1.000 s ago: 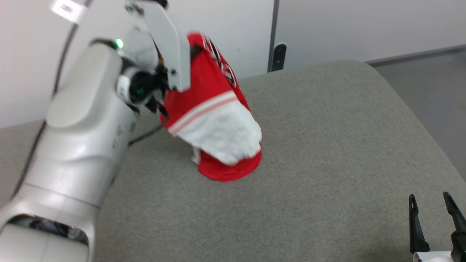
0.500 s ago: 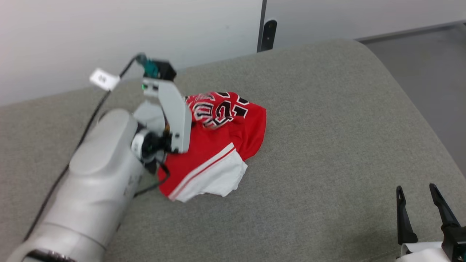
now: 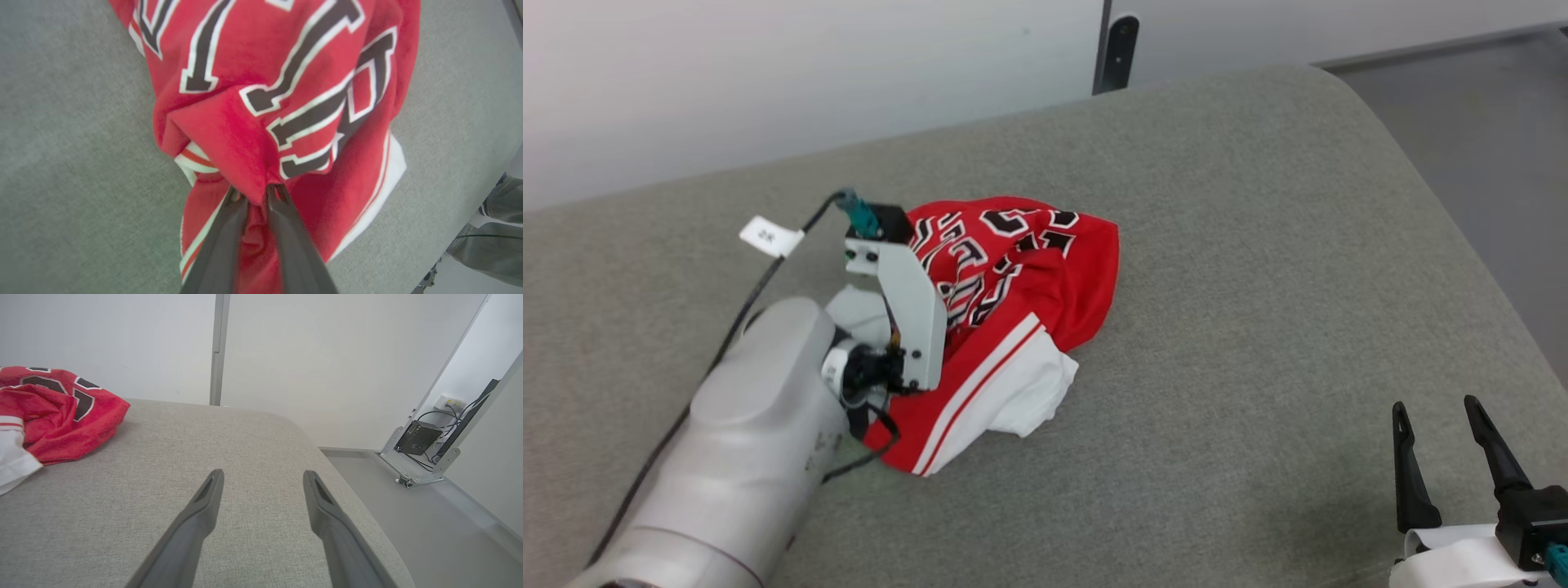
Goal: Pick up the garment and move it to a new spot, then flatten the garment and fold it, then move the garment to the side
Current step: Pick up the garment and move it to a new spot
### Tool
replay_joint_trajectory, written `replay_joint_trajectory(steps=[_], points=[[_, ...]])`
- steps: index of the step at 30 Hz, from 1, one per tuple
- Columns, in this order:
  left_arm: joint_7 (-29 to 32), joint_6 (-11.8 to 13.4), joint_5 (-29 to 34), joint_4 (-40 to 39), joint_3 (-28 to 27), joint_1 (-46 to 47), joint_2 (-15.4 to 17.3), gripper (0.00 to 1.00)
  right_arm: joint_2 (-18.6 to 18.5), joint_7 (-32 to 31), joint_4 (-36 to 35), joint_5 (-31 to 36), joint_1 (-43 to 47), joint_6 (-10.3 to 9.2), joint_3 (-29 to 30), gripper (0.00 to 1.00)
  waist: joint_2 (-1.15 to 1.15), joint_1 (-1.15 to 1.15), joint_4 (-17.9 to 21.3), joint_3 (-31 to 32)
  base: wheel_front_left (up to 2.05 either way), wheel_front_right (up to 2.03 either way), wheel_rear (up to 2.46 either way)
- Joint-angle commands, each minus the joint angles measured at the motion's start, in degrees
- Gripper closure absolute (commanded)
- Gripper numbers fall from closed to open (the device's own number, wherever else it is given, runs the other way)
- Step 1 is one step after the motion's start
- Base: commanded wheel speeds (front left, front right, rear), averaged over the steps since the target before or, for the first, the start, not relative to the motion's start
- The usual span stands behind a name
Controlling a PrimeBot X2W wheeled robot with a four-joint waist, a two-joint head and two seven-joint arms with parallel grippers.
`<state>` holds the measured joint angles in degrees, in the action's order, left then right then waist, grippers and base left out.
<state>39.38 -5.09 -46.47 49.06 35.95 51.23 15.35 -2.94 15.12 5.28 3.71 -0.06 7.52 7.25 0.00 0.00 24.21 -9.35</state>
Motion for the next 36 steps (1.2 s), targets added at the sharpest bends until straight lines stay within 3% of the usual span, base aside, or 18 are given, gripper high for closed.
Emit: replay_joint_trajectory(steps=[1,2,3,4,15,29,36], points=[[0.0,-0.4,-0.3,0.0,-0.1,1.0,0.1,0.53,0.1,0.1,0.2,0.3,-0.6,-0.06,0.1,0.0,0.0,0.0,-0.8,0.8,0.0,0.0,0.0],[0.0,-0.6,-0.3,0.0,0.0,1.4,0.1,0.45,0.1,0.1,0.3,0.4,-0.6,-0.06,0.1,0.0,0.0,0.0,-1.2,1.3,0.0,0.0,0.0],[-0.1,-0.7,-0.5,-0.1,0.0,1.7,0.2,0.28,0.1,0.1,0.4,0.6,-0.5,-0.06,0.2,0.0,0.0,0.0,-1.6,1.7,0.0,0.0,0.0],[-0.3,-1.0,-0.5,-0.2,0.0,1.9,0.3,0.0,0.1,0.1,0.5,0.9,-0.3,-0.06,0.1,0.0,0.0,0.0,-2.0,2.3,0.0,0.0,0.0],[-9.0,-2.4,-2.0,-5.6,0.1,-0.1,2.5,0.0,0.1,0.1,-0.9,2.9,2.6,-0.06,-1.1,0.0,0.0,0.0,-8.3,9.0,0.0,0.0,0.0],[-34.4,-2.4,-1.8,-23.0,2.9,-12.3,9.7,0.0,0.1,0.1,-3.2,2.4,5.6,-0.06,-4.1,0.0,0.0,0.0,-17.9,12.9,0.0,0.0,0.0],[-46.8,-0.8,0.2,-26.0,1.6,-19.8,10.3,0.0,0.1,0.1,-4.6,2.3,6.4,-0.06,-5.2,0.0,0.0,0.0,-22.0,13.9,0.0,0.0,0.0]])
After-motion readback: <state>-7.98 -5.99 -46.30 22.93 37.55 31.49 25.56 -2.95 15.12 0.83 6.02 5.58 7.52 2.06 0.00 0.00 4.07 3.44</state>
